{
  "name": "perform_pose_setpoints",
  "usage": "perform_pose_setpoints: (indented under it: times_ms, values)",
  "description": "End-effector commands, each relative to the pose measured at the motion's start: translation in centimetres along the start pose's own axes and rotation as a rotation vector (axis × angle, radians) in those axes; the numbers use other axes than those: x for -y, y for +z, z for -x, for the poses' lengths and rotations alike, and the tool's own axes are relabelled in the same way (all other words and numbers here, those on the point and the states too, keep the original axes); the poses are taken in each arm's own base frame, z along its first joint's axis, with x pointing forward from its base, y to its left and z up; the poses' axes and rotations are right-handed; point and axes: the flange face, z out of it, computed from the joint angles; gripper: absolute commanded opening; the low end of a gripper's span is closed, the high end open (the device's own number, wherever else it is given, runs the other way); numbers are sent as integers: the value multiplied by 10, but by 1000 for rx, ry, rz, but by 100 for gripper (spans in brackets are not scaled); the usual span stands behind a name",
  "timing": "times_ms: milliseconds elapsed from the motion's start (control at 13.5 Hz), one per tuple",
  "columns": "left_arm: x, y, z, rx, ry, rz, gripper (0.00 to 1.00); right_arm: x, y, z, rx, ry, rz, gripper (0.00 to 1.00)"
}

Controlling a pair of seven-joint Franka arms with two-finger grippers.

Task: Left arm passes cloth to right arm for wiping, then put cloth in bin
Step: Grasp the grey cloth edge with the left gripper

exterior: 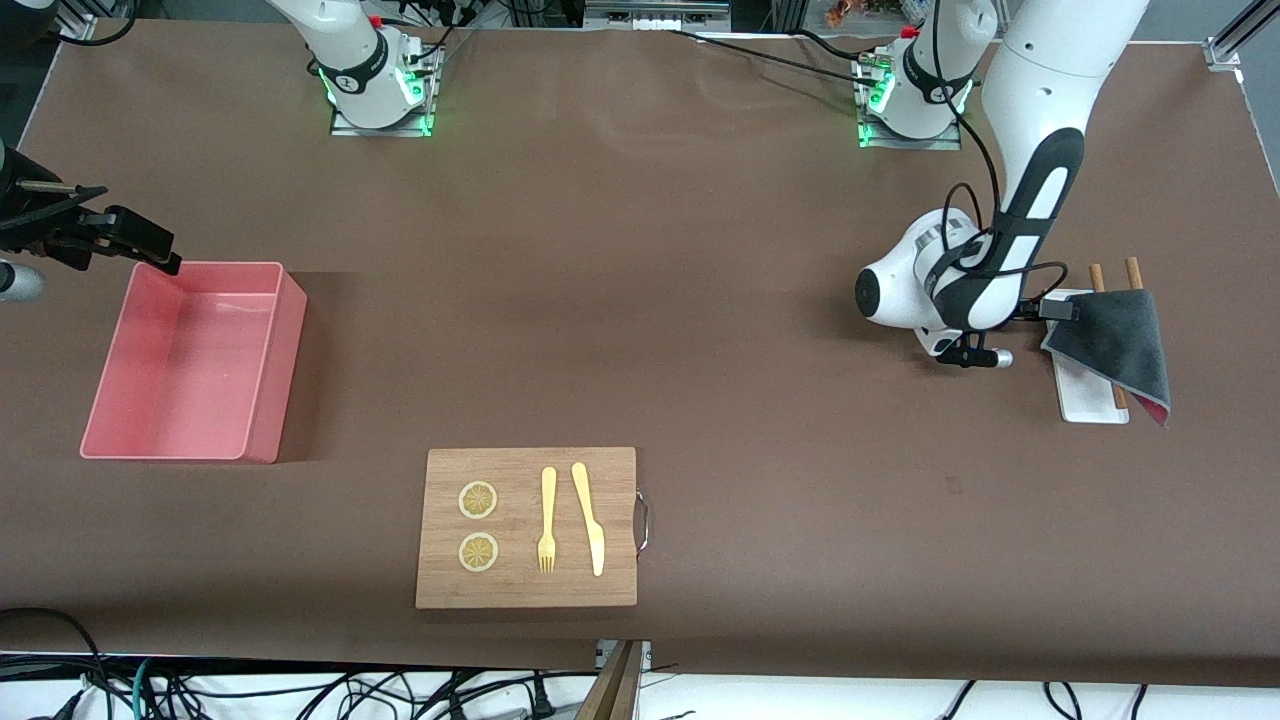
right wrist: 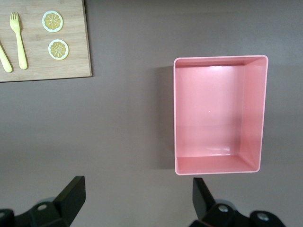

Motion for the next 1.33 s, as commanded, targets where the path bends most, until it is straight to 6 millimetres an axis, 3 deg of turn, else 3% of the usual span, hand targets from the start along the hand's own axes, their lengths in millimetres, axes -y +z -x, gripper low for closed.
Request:
perform_pose_setpoints:
  times_ms: [0,222,296,444,519,667,889,1111,1259]
  values:
    - [-12,7,-1,-38,-34,-38,100,-2,-3,-2,-8,-6,-1,100]
    - [-6,30,-3,-66,-18,-85,100,-3,-3,-2,-8,-4,-1,100]
    - [-6,30,-2,-65,-17,-85,94,-3,-3,-2,-8,-4,-1,100]
    - [-7,30,-3,-70,-14,-89,69,-3,-2,-3,-7,-5,-1,100]
    - [-6,31,-3,-81,-10,-101,65,-3,-3,-3,-8,-5,-1,100]
    - [-5,32,-4,-83,-10,-104,48,-3,-3,-3,-10,-5,-2,100]
    - [-5,32,-3,-82,-10,-106,33,-1,-4,-4,-20,3,-2,100]
    - [-5,32,-3,-81,-8,-107,5,-1,-5,-5,-31,-8,-3,100]
    - [-3,31,-3,-82,-8,-107,0,-2,-5,-5,-31,-7,-1,100]
